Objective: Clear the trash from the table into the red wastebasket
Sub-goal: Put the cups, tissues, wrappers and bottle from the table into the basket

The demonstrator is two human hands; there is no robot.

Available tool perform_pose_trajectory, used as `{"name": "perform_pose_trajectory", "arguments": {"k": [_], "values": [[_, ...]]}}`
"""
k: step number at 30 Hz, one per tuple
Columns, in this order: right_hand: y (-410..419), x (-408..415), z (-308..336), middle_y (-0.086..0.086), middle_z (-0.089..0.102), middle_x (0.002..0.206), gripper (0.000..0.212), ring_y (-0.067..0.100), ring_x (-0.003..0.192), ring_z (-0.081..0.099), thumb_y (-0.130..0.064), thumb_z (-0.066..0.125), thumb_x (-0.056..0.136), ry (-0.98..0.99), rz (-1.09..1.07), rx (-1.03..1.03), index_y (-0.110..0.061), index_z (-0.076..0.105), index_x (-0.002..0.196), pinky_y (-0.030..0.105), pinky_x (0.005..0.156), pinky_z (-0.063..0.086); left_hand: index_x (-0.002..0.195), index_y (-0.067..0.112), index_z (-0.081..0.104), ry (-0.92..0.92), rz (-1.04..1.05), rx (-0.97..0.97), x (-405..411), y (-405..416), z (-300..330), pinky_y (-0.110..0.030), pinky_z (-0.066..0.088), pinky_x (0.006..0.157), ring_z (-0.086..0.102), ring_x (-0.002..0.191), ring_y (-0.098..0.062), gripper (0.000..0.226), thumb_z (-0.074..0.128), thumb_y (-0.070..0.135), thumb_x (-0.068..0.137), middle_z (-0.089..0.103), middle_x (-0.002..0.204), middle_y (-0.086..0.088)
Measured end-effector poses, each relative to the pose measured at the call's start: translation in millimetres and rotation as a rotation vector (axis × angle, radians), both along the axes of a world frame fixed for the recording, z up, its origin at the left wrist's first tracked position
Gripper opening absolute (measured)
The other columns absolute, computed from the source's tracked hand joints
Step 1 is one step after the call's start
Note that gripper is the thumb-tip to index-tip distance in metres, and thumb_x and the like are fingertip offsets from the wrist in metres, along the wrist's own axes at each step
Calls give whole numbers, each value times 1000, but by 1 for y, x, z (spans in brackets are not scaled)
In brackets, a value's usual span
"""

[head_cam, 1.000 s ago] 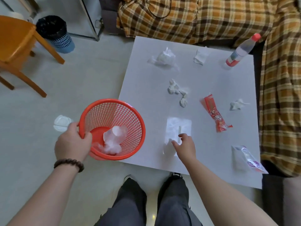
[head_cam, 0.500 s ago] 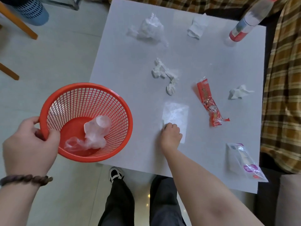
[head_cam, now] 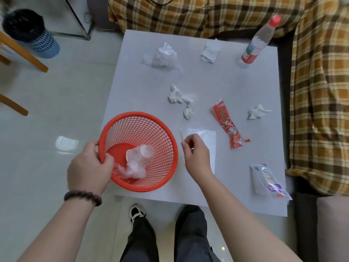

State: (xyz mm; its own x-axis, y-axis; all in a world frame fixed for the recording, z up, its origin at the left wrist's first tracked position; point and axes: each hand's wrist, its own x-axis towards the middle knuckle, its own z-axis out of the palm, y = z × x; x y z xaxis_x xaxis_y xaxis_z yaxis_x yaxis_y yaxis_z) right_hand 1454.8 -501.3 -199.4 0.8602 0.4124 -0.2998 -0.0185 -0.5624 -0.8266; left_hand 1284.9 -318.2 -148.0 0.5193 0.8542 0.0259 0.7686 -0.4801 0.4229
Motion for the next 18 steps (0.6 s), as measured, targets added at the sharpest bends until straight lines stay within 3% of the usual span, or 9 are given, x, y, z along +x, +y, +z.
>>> {"name": "perform_pose_trajectory", "arguments": {"k": [4,8,13,18], "values": [[0,-18,39,-4,55,75,9,11,66,48,-11,57,86,-17,167,72,-15,52,80,27,63,41,102,17,61,-19,-83,-107,15,-32,15,-33,41,53,55,57,-29,27,64,14,76,59,60,1],[5,-32,45,-3,57,72,8,14,66,50,-11,60,83,-49,254,-1,-14,54,78,28,61,39,105,17,62,-49,-141,-190,25,-59,23,-37,50,56,60,60,-26,28,62,17,77,61,61,2],[-7,-33,42,-3,61,84,7,16,79,56,-16,64,82,0,239,-90,-19,57,83,29,70,47,107,18,62,-77,-167,-245,32,-78,30,-29,48,53,58,57,-13,26,62,20,81,58,58,10],[-51,-10,47,-7,61,95,16,8,87,56,-22,65,81,-13,103,-14,-21,62,97,18,74,43,107,18,61,-48,-173,-216,39,-86,33,-37,51,56,59,58,-21,26,62,21,81,59,58,6]]}}
